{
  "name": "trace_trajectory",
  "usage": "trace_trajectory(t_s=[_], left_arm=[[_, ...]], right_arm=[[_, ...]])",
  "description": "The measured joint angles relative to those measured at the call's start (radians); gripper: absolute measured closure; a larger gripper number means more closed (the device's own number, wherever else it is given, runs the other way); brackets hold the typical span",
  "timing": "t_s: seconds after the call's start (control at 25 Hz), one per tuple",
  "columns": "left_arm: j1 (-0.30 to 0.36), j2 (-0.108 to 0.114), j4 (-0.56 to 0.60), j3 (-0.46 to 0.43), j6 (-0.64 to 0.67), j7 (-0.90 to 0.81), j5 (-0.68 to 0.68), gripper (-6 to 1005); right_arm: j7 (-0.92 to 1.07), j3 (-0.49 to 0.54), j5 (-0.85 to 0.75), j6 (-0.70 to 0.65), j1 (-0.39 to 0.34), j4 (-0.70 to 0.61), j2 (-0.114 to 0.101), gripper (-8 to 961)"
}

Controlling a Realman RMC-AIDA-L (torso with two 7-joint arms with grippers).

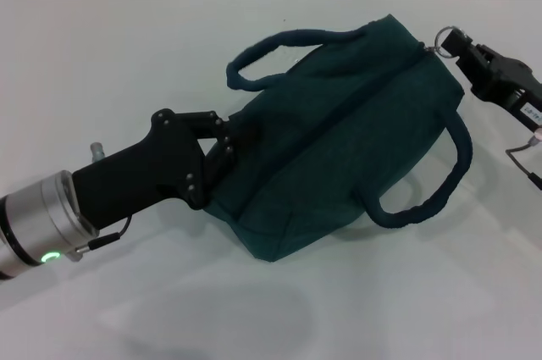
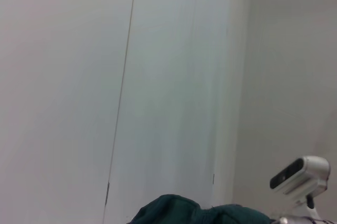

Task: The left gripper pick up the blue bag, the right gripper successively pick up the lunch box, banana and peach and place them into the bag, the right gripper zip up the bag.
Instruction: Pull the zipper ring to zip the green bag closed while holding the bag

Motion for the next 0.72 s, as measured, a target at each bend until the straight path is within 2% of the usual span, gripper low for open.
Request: trace_trajectory(t_s=[0.2,0.48,0.72], left_arm=[[0.002,-0.005,0.0,0.001,0.001,0.0,0.014,945],[0.003,-0.009,-0.001,0.001,0.001,-0.01,0.023,945],[-0.006,-0.023,0.024,-0.006,0.002,-0.085,0.019,945]], right_arm=[[-0.007,0.001,0.0,0.086,0.026,0.001,0.0,947],[-0.02,-0.002,-0.003,0.109,0.036,0.002,0.0,947],[-0.019,-0.088,-0.006,0.148,0.053,-0.001,0.0,947]])
